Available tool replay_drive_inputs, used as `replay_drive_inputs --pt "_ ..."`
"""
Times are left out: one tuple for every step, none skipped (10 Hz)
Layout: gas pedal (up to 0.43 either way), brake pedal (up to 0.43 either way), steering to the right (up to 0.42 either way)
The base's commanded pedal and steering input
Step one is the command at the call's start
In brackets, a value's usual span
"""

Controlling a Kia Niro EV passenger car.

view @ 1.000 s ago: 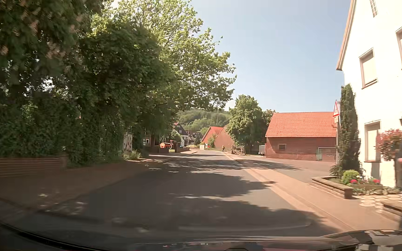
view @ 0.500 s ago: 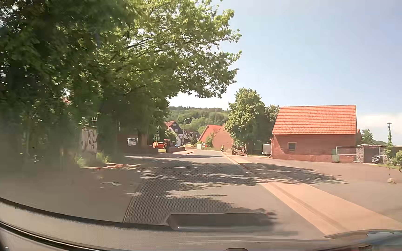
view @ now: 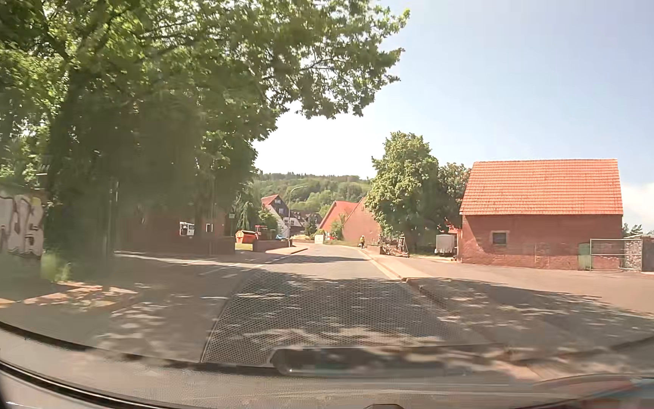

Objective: Follow the waypoints while adhering to traffic rules and regulations

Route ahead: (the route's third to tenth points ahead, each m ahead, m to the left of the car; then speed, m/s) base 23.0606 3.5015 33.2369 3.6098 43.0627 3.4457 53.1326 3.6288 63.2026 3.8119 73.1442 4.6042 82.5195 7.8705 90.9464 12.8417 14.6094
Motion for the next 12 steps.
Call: replay_drive_inputs --pt "0.209 0.0 0.001" --pt "0.209 0.0 0.0" --pt "0.209 0.0 -0.001" --pt "0.209 0.0 -0.002" --pt "0.209 0.0 -0.002" --pt "0.209 0.0 -0.004" --pt "0.209 0.0 -0.005" --pt "0.209 0.0 -0.004" --pt "0.189 0.0 -0.002" --pt "0.177 0.0 -0.003" --pt "0.169 0.0 -0.003" --pt "0.157 0.0 -0.002"
